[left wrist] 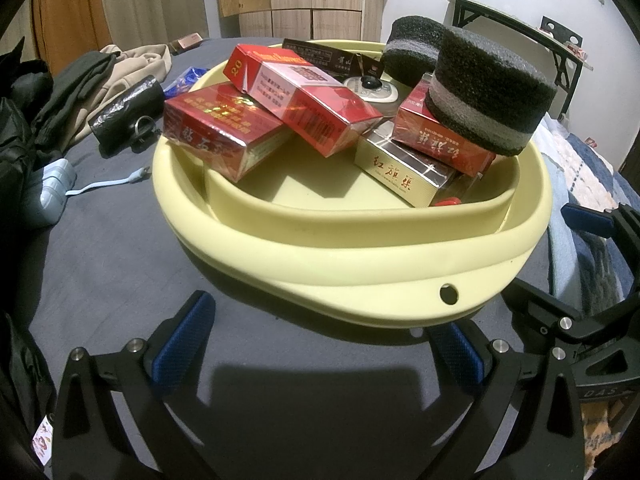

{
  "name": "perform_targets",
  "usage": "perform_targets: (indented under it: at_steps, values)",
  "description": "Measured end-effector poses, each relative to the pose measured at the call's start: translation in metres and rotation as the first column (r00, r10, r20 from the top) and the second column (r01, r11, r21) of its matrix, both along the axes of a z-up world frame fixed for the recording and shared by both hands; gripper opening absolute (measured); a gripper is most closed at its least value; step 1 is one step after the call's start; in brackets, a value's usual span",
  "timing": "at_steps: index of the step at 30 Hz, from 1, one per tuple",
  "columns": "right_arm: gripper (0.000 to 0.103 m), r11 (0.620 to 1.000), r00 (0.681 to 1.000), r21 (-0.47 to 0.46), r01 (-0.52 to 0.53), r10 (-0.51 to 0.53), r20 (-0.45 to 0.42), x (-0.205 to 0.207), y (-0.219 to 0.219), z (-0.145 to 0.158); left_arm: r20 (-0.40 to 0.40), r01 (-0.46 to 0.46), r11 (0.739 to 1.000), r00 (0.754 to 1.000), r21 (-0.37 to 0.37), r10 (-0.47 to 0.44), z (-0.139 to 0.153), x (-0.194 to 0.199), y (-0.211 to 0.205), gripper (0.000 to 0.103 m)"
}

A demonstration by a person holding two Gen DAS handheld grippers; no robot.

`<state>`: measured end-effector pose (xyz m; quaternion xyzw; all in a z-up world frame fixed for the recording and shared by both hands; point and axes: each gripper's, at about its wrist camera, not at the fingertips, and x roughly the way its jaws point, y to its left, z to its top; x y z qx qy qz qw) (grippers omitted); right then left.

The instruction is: Organize rigid objects

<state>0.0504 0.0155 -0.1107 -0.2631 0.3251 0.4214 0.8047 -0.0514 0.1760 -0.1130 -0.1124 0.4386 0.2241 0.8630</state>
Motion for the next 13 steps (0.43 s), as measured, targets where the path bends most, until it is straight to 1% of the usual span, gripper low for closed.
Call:
perform_targets:
  at_steps: [13]
  values:
    - [0.103,1.0,1.0,0.0,0.0,0.0,0.0,0.0,0.0,0.0,0.001,-0.001,1.0,1.0,-0.004,0.001,0.0003,0.001,-0.001,0.103]
